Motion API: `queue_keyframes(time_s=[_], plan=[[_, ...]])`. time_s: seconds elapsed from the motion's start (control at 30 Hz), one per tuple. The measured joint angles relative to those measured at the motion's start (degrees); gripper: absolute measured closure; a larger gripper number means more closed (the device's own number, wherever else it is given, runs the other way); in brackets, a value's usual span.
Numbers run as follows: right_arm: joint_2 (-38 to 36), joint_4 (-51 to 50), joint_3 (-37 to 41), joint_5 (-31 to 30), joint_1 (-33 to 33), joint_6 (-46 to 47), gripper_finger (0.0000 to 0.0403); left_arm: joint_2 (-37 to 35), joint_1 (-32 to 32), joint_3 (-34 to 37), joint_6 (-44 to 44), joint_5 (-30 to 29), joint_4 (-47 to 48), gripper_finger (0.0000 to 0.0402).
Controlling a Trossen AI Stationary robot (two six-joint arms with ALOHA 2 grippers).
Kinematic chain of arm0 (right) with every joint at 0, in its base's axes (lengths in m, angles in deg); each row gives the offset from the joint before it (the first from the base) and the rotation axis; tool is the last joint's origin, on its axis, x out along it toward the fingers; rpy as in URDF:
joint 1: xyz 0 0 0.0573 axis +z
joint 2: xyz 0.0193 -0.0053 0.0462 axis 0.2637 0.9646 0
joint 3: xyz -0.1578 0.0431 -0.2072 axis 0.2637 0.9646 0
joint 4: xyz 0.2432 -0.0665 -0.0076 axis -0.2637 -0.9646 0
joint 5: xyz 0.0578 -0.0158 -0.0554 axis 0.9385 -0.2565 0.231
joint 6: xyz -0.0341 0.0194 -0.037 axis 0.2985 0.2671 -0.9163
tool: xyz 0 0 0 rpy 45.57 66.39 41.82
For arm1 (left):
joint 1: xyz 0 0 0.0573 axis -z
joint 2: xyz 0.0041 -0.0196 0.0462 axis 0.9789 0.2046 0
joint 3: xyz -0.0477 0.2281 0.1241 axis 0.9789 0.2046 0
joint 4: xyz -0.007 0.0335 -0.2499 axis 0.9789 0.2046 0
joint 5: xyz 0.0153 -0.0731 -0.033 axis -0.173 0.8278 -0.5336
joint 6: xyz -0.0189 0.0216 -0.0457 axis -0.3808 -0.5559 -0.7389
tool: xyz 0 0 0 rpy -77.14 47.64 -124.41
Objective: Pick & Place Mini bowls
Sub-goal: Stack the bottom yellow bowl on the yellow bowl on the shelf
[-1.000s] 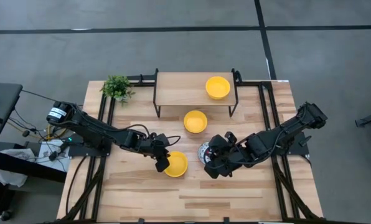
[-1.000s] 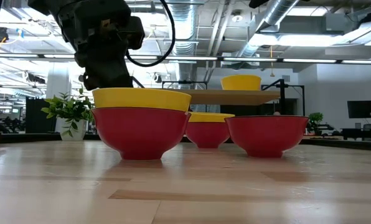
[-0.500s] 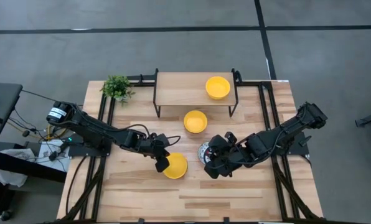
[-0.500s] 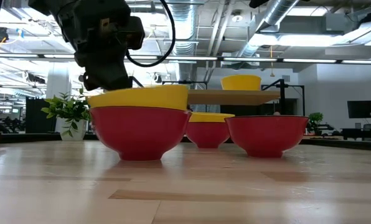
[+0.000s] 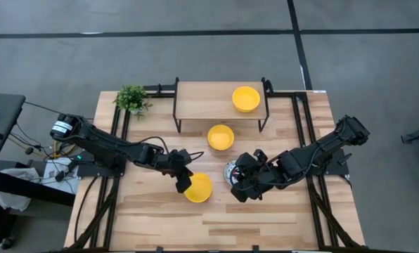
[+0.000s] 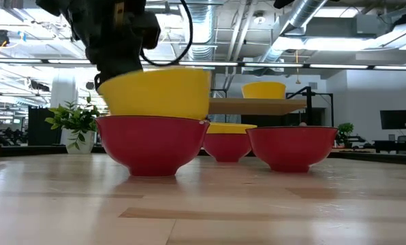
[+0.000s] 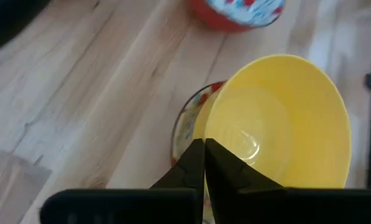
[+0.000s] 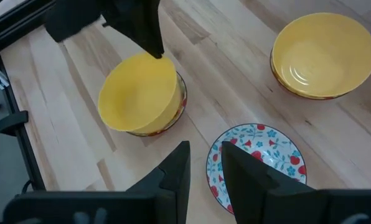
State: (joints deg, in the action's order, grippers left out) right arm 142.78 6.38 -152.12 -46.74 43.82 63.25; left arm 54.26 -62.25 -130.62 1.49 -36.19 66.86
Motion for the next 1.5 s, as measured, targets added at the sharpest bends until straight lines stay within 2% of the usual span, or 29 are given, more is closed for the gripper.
queue_keyframes(time_s=[0.3, 0.47, 0.57, 0.67, 0.83, 0.97, 1.03, 1.17, 1.4, 1.5], plan=[[0.0, 1.0, 0.0, 0.1, 0.0, 0.0, 0.0321, -9.3, -2.7, 0.0, -1.5, 0.0, -0.3, 0.0397], [0.0, 1.4, -1.8, 0.1, 0.1, -0.3, 0.0321, -14.9, -5.2, -0.5, -1.5, 2.7, 0.3, 0.0398], [0.0, 1.5, -3.5, 0.1, 0.3, -2.7, 0.0321, -16.5, -6.6, -2.8, 0.9, 4.5, 4.6, 0.0398], [0.0, 2.1, -6.1, 0.1, 0.6, -6.2, 0.0321, -16.6, -7.8, -7.0, 5.0, 6.0, 12.7, 0.0398], [-0.1, 7.5, -9.4, 1.5, 0.8, -19.7, 0.0321, -14.6, -9.6, -14.9, 12.4, 8.9, 23.7, 0.0398], [0.0, 12.4, -10.3, 8.9, 0.3, -39.4, 0.0321, -10.7, -9.6, -21.1, 16.8, 12.5, 26.9, 0.0398], [0.0, 14.7, -10.4, 11.2, -0.3, -46.4, 0.0321, -8.5, -9.2, -23.5, 18.6, 15.8, 27.2, 0.0398], [0.0, 17.0, -10.3, 12.2, -1.5, -54.4, 0.0321, -4.8, -7.8, -26.8, 21.5, 21.1, 27.1, 0.0398], [0.6, 16.9, -10.3, 12.4, -2.6, -64.6, 0.0321, -1.1, -5.0, -27.8, 23.0, 23.9, 24.4, 0.0398], [1.1, 17.0, -10.4, 14.3, -2.7, -69.0, 0.0321, -0.5, -4.1, -27.8, 24.3, 24.5, 24.0, 0.0398]])
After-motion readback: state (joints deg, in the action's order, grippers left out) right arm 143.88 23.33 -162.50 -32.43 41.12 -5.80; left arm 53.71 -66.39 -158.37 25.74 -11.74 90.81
